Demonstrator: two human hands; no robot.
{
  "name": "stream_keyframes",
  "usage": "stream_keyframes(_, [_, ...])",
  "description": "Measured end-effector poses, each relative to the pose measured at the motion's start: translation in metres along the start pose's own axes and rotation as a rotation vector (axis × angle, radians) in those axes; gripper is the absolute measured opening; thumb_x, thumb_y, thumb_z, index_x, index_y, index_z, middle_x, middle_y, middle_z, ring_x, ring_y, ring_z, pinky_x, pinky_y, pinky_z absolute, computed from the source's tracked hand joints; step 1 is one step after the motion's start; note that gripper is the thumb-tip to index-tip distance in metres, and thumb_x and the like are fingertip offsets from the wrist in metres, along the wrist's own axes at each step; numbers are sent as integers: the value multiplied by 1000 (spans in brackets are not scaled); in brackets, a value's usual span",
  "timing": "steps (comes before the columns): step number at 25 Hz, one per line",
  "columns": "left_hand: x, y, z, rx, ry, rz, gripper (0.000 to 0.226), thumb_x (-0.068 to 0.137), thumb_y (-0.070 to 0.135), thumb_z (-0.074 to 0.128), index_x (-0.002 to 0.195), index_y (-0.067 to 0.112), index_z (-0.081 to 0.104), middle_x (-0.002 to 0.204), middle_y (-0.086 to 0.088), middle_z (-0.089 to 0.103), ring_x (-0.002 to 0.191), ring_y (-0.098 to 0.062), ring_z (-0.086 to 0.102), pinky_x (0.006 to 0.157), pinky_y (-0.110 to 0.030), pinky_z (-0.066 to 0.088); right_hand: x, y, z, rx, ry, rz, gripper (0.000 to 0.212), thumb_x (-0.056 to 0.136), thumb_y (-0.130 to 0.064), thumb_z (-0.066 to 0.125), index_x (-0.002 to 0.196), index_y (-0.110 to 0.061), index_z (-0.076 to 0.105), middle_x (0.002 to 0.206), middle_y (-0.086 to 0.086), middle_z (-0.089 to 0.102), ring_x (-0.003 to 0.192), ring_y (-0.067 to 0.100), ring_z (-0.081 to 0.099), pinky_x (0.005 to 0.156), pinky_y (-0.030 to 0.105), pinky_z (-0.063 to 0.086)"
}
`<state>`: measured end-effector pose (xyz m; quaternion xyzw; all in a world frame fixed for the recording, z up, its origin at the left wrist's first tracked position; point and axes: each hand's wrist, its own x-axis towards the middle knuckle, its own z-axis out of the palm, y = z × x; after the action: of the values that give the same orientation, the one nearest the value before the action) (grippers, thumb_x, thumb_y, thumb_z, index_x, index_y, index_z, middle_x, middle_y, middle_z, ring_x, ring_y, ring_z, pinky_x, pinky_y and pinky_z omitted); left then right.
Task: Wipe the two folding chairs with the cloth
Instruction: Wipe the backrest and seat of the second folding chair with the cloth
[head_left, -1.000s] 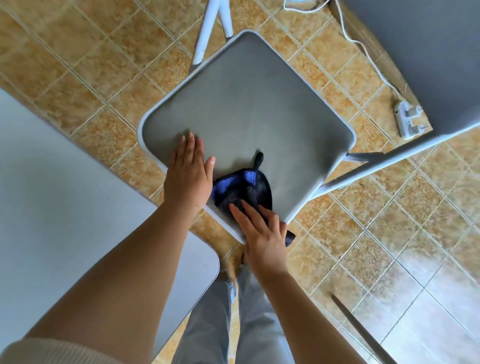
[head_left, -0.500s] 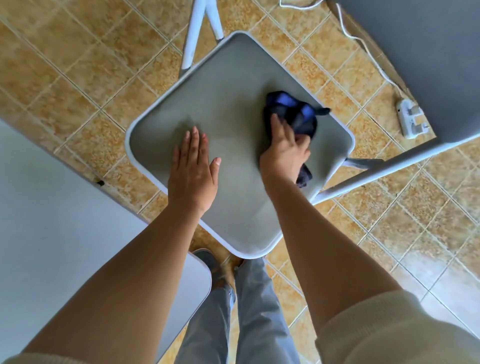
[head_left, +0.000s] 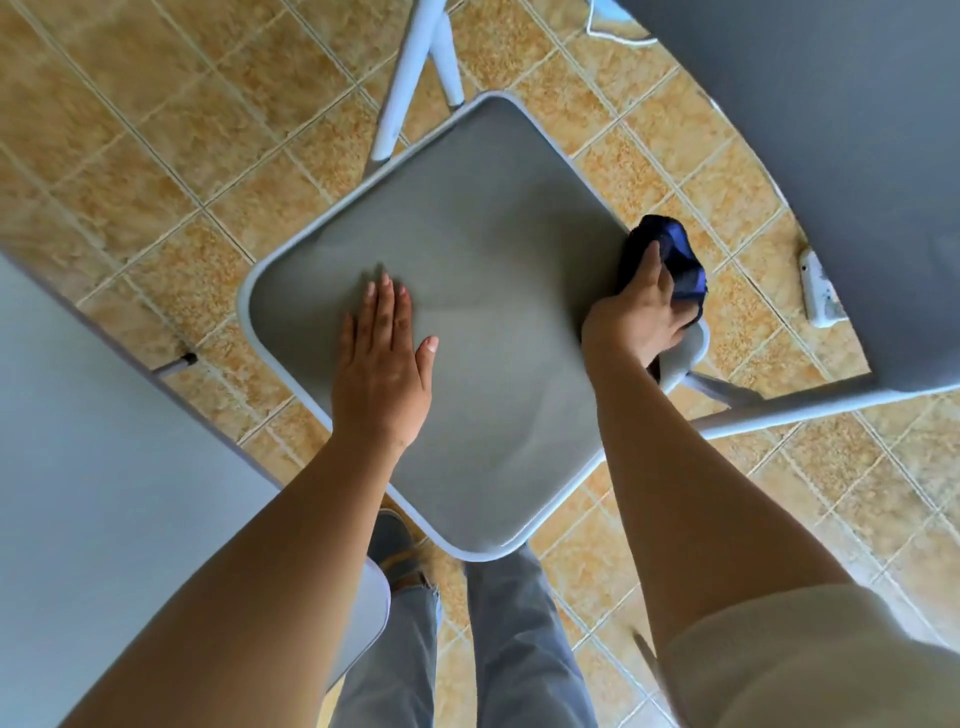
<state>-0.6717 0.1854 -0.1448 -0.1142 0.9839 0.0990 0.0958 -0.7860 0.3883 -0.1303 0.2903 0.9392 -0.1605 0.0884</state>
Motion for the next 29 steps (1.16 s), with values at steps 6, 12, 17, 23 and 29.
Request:
stream_keyframes(6, [-3, -4, 3, 1, 41, -51, 62, 100, 41, 20, 150, 4, 22, 159, -12, 16, 147, -24, 12, 118, -44, 16, -39, -49, 29, -51, -107, -785, 76, 75, 4, 39, 144, -29, 40, 147, -5, 45, 105, 34, 45, 85, 42, 38])
stream_keyframes(12, [3, 2, 5, 38, 15, -172, 65, 99, 43, 16, 151, 4, 17, 160, -12, 11, 148, -24, 7, 118, -43, 10, -45, 27, 9, -175, -31, -795, 69, 79, -5, 33, 139, -36, 45, 139, -14, 51, 103, 28, 46, 79, 43, 40])
stream_keyframes(17, [-7, 6, 7, 29, 38, -274, 65, 98, 43, 19, 151, 5, 17, 160, -12, 12, 148, -24, 9, 119, -46, 12, 7, -39, 14, -24, -58, -501, 79, 78, 10, 40, 143, -34, 39, 145, -12, 45, 109, 33, 38, 87, 44, 33])
stream_keyframes(23, [-9, 7, 5, -26, 30, -301, 63, 100, 42, 15, 152, 7, 14, 160, -10, 9, 148, -22, 6, 120, -42, 8, -49, -60, 36, -98, -132, -877, 74, 78, 1, 45, 143, -34, 38, 148, -12, 42, 105, 28, 43, 80, 40, 36])
stream_keyframes(29, [-47, 21, 10, -62, 43, -344, 64, 100, 42, 15, 151, 3, 17, 160, -15, 10, 148, -25, 9, 120, -42, 13, -85, 52, 5, -261, -127, -1161, 62, 81, -17, 40, 139, -38, 45, 140, -16, 51, 104, 26, 51, 76, 40, 44])
